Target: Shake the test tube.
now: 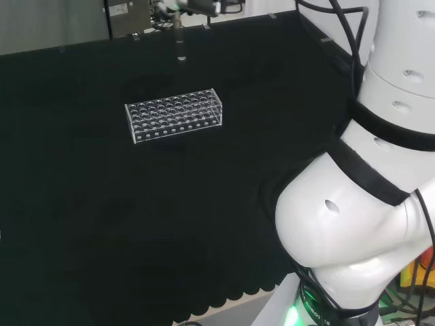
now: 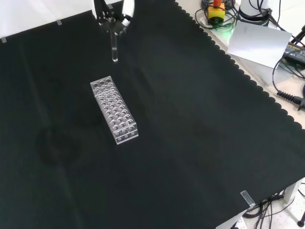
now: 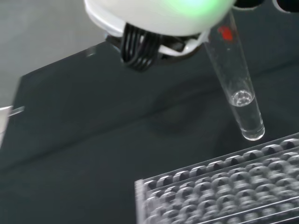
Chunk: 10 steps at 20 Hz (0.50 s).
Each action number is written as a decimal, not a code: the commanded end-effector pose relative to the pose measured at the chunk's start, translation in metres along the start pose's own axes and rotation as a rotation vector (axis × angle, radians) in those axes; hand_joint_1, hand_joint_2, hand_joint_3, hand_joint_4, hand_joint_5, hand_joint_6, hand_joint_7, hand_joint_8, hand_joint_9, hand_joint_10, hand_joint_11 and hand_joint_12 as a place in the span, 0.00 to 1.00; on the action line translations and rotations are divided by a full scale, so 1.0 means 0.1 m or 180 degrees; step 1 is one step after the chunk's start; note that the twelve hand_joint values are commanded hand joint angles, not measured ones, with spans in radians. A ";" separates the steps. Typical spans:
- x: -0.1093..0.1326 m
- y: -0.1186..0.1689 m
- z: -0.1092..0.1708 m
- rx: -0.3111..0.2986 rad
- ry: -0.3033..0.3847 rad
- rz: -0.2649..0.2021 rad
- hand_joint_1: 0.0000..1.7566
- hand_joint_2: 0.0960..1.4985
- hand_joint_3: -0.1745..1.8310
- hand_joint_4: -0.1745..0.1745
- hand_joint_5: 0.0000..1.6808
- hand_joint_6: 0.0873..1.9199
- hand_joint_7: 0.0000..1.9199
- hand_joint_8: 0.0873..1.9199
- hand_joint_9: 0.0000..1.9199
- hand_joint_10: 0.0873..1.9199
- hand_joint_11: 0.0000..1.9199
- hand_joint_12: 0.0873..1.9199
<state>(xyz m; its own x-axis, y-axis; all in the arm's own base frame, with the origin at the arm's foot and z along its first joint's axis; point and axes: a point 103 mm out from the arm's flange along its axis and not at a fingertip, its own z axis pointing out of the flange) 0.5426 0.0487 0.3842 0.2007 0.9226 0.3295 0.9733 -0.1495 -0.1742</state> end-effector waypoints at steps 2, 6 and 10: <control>-1.05 -0.10 -0.31 -0.0215 -0.0320 0.0585 0.70 0.38 0.40 0.00 0.84 0.16 0.95 0.15 0.90 0.10 0.68 0.44; -1.25 -0.10 -0.42 -0.0287 -0.0380 0.0740 0.70 0.38 0.40 0.00 0.84 0.16 0.95 0.14 0.91 0.10 0.68 0.44; -1.23 -0.05 -0.44 -0.0303 -0.0390 0.0774 0.70 0.38 0.40 0.00 0.84 0.16 0.95 0.14 0.91 0.10 0.68 0.44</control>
<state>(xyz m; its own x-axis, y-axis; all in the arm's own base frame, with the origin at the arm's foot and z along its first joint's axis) 0.5249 -0.0461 0.3833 0.3529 0.9089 0.2222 0.9328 -0.3232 -0.1597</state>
